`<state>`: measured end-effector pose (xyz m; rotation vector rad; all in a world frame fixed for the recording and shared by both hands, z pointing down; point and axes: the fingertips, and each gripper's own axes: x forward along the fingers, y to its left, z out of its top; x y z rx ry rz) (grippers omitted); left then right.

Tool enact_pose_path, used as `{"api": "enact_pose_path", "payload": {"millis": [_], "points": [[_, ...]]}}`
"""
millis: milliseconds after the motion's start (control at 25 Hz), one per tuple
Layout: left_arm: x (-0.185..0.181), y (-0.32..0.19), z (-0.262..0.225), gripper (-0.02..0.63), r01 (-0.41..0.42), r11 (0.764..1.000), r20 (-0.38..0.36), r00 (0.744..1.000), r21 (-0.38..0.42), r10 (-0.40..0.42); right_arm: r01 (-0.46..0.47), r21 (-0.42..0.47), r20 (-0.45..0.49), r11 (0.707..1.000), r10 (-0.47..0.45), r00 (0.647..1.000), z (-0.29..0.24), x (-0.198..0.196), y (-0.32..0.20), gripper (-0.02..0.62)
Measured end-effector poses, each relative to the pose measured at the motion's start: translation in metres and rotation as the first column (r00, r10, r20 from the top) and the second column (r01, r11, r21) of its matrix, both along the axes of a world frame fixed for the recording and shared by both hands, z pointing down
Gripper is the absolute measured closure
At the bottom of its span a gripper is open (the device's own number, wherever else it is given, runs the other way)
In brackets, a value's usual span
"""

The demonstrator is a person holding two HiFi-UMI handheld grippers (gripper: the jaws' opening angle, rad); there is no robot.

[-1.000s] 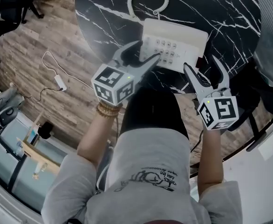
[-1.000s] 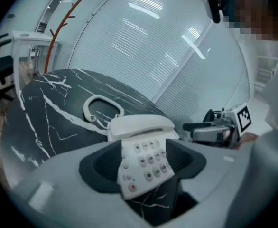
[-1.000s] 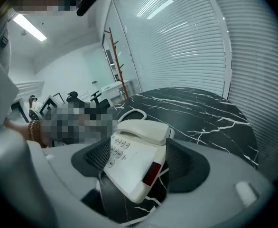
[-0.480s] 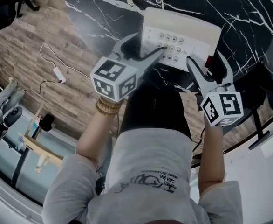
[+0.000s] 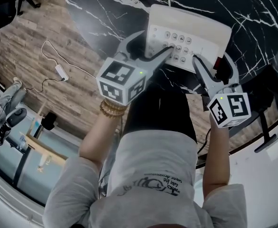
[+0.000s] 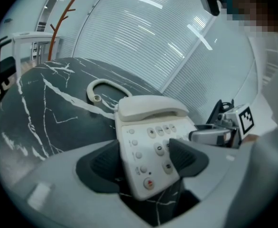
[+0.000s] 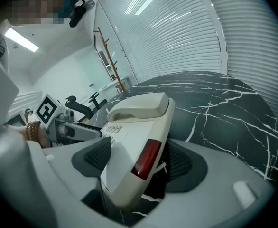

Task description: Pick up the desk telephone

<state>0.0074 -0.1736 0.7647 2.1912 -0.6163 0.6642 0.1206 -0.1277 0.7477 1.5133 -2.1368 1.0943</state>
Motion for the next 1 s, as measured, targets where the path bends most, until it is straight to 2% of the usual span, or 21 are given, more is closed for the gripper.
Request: {"api": "enact_pose_path", "payload": {"millis": [240, 480, 640, 1000], "points": [[-0.001, 0.0, -0.001, 0.285, 0.045, 0.999, -0.01, 0.999, -0.011, -0.045, -0.052, -0.042, -0.017, 0.998, 0.052, 0.999, 0.0, -0.001, 0.0, 0.249], [-0.002, -0.003, -0.018, 0.287, 0.053, 0.999, 0.003, 0.999, -0.004, -0.053, -0.065, -0.037, -0.027, 0.997, 0.064, 0.998, -0.017, -0.002, -0.006, 0.25], [-0.003, -0.002, -0.048, 0.287, 0.054, 0.998, 0.011, 0.998, 0.01, -0.054, -0.078, -0.035, -0.008, 0.996, 0.077, 0.997, -0.044, -0.003, -0.004, 0.25], [0.008, -0.02, -0.132, 0.287, 0.088, 0.989, -0.031, 0.996, 0.116, -0.085, -0.088, 0.063, -0.001, 0.994, 0.088, 0.996, -0.122, 0.007, -0.017, 0.25]]}}
